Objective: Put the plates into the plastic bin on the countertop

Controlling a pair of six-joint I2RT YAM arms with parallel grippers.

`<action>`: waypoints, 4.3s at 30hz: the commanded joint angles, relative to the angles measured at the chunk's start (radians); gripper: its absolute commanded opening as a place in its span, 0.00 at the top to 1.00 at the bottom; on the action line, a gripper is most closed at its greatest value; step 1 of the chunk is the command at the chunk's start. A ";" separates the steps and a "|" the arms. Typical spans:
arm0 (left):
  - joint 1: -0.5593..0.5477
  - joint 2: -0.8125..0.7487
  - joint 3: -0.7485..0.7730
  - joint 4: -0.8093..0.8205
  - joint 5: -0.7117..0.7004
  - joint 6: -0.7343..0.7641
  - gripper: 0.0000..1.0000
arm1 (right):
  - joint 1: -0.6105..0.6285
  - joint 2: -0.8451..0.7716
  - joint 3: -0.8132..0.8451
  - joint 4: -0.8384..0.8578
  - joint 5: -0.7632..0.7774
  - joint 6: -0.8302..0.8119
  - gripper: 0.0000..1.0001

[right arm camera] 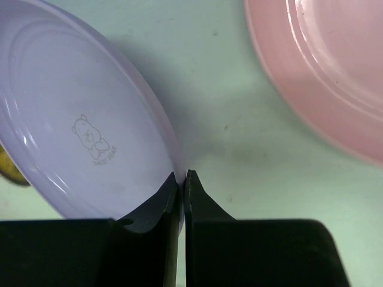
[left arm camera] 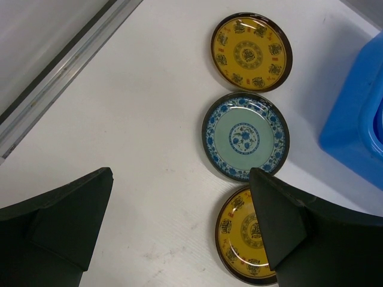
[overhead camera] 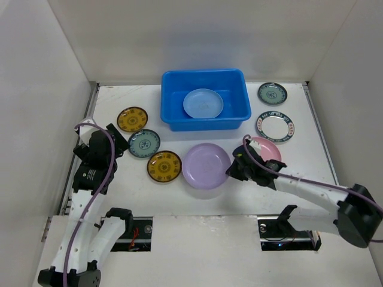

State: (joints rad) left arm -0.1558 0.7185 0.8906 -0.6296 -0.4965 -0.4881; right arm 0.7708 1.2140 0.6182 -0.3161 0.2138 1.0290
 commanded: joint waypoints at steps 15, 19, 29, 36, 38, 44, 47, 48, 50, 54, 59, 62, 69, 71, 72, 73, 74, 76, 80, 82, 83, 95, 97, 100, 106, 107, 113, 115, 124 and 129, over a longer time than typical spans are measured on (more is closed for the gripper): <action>0.031 0.039 -0.030 0.056 0.108 -0.013 0.00 | -0.225 0.003 0.727 -0.267 0.029 -0.395 0.96; 0.014 0.030 -0.048 0.053 0.145 -0.040 0.00 | -0.336 0.265 0.952 -0.233 -0.020 -0.475 0.96; -0.009 -0.001 -0.044 0.024 0.208 -0.040 0.00 | -0.411 0.784 1.383 -0.235 -0.047 -0.547 0.95; -0.011 -0.030 -0.047 -0.010 0.225 -0.035 0.00 | -0.414 0.949 1.462 -0.222 -0.067 -0.544 0.91; -0.012 -0.037 -0.048 -0.024 0.227 -0.032 0.00 | -0.413 0.975 1.462 -0.212 -0.067 -0.544 0.88; -0.003 -0.062 -0.050 -0.050 0.227 -0.023 0.00 | -0.413 1.000 1.459 -0.172 -0.057 -0.552 0.64; 0.000 -0.067 -0.050 -0.055 0.227 -0.020 0.00 | -0.413 0.980 1.454 -0.155 -0.056 -0.553 0.56; 0.000 -0.068 -0.047 -0.058 0.227 -0.018 0.00 | -0.413 0.963 1.451 -0.152 -0.056 -0.557 0.53; -0.006 -0.067 -0.038 -0.062 0.227 -0.018 0.00 | -0.413 0.888 1.421 -0.134 -0.045 -0.560 0.44; -0.017 -0.059 -0.027 -0.064 0.227 -0.021 0.00 | -0.411 0.660 1.251 -0.046 0.002 -0.570 0.30; -0.044 -0.025 -0.038 -0.029 0.227 -0.037 0.00 | -0.419 0.363 0.924 -0.073 0.079 -0.512 0.27; -0.067 0.005 -0.045 0.011 0.227 -0.044 0.00 | -0.457 0.192 0.676 -0.113 0.105 -0.446 0.25; -0.122 0.099 -0.038 0.088 0.227 -0.050 0.00 | -0.526 -0.172 0.220 -0.231 0.110 -0.261 0.24; -0.138 0.127 -0.030 0.108 0.227 -0.050 0.00 | -0.528 -0.243 0.135 -0.282 0.130 -0.210 0.24; -0.144 0.140 -0.027 0.117 0.225 -0.050 0.00 | -0.529 -0.267 0.102 -0.297 0.133 -0.178 0.24; -0.149 0.154 -0.024 0.128 0.226 -0.050 0.00 | -0.540 -0.290 0.071 -0.307 0.130 -0.149 0.23; -0.155 0.166 -0.018 0.136 0.227 -0.052 0.00 | -0.552 -0.309 0.042 -0.307 0.125 -0.124 0.23; -0.168 0.193 -0.006 0.149 0.227 -0.052 0.00 | -0.577 -0.333 -0.004 -0.304 0.113 -0.086 0.23; -0.190 0.229 0.014 0.165 0.227 -0.049 0.00 | -0.641 -0.332 -0.057 -0.287 0.078 -0.049 0.23; -0.199 0.242 0.021 0.169 0.227 -0.049 0.00 | -0.685 -0.323 -0.077 -0.272 0.033 -0.034 0.23; -0.201 0.248 0.024 0.171 0.227 -0.050 0.00 | -0.702 -0.321 -0.086 -0.262 0.013 -0.023 0.23; -0.201 0.259 0.030 0.166 0.227 -0.047 0.00 | -0.767 -0.199 -0.135 -0.127 -0.067 0.032 0.38; -0.195 0.256 0.031 0.162 0.227 -0.043 0.00 | -0.767 -0.191 -0.137 -0.114 -0.077 0.039 0.38; -0.187 0.249 0.033 0.157 0.227 -0.041 0.00 | -0.767 -0.179 -0.135 -0.106 -0.079 0.037 0.41; -0.179 0.230 0.024 0.148 0.222 -0.041 0.00 | -0.767 -0.157 -0.140 -0.089 -0.097 0.042 0.55; -0.176 0.225 0.021 0.148 0.220 -0.043 0.00 | -0.767 -0.156 -0.140 -0.089 -0.097 0.042 0.58; -0.153 0.211 0.008 0.139 0.225 -0.041 0.00 | -0.772 -0.156 -0.146 -0.084 -0.102 0.034 0.79; -0.149 0.208 0.007 0.139 0.225 -0.041 0.00 | -0.772 -0.156 -0.147 -0.081 -0.109 0.029 0.89; -0.112 0.210 0.024 0.139 0.222 -0.032 0.00 | -0.654 -0.284 -0.049 -0.219 -0.110 -0.069 1.00; -0.069 0.216 0.036 0.143 0.226 -0.021 0.00 | -0.525 -0.361 0.093 -0.391 -0.111 -0.179 1.00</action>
State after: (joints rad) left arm -0.2481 0.9447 0.8799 -0.4908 -0.2653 -0.5274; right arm 0.1913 0.8906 0.5888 -0.6258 0.1104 0.9367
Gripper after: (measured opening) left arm 0.997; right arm 0.029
